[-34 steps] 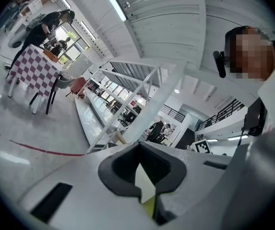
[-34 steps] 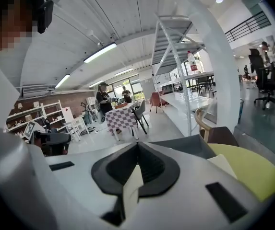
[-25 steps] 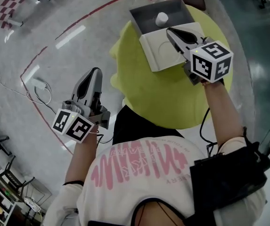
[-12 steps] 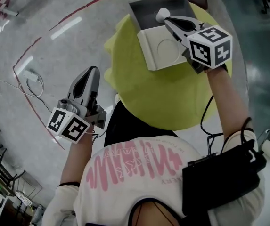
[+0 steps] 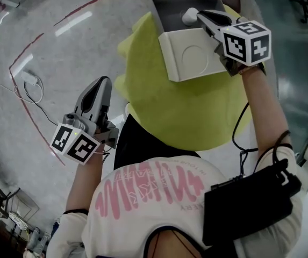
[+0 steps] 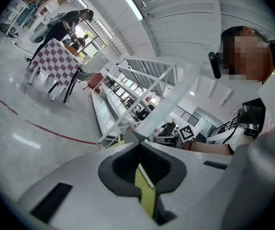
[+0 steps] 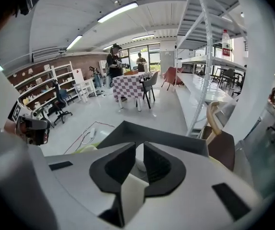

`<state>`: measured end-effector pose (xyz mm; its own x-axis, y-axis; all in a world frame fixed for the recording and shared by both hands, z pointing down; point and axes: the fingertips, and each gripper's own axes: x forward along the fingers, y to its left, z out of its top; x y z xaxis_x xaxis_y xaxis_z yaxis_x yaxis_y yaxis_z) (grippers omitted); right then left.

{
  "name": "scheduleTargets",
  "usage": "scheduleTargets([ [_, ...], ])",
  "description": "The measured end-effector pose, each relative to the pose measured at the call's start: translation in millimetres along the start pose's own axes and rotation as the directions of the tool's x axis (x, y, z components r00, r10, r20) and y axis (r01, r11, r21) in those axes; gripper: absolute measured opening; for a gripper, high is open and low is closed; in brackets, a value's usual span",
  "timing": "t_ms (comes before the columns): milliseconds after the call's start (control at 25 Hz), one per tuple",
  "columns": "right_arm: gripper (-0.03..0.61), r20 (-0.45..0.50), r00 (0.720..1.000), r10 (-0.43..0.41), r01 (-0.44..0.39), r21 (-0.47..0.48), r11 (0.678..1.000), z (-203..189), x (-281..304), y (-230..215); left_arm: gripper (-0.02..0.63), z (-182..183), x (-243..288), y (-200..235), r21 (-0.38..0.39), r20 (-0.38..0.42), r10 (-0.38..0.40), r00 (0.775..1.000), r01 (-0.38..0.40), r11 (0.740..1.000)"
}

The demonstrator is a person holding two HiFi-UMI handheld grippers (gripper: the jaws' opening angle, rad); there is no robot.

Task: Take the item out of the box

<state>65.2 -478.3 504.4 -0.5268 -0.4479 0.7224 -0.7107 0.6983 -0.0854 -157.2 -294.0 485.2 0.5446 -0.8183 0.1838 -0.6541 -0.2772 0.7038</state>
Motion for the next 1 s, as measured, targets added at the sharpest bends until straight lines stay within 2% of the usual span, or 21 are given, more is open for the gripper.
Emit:
scheduleTargets([
  [80, 0.109, -0.009, 1.0, 0.0, 0.0, 0.02, 1.0, -0.1, 4.5, -5.0, 0.008, 0.9, -0.9, 3.5, -0.004, 0.006, 0.01, 1.0, -0.01, 1.0],
  [240, 0.156, -0.044, 0.999, 0.017, -0.016, 0.019, 1.0, -3.7, 17.4, -8.0, 0.008, 0.9, -1.5, 9.4, -0.02, 0.021, 0.025, 0.999, -0.024, 0.999],
  [360, 0.228, -0.069, 0.997, 0.044, -0.044, 0.012, 0.999, -4.4, 23.7, -5.0, 0.008, 1.7, -3.2, 9.0, -0.02, 0.024, 0.027, 0.999, -0.027, 0.999],
  [1000, 0.225, -0.219, 0.975, 0.028, -0.04, -0.051, 0.998, -18.9, 42.2, -13.5, 0.008, -1.6, -17.2, 21.1, -0.039, 0.027, 0.067, 0.997, -0.066, 0.997],
])
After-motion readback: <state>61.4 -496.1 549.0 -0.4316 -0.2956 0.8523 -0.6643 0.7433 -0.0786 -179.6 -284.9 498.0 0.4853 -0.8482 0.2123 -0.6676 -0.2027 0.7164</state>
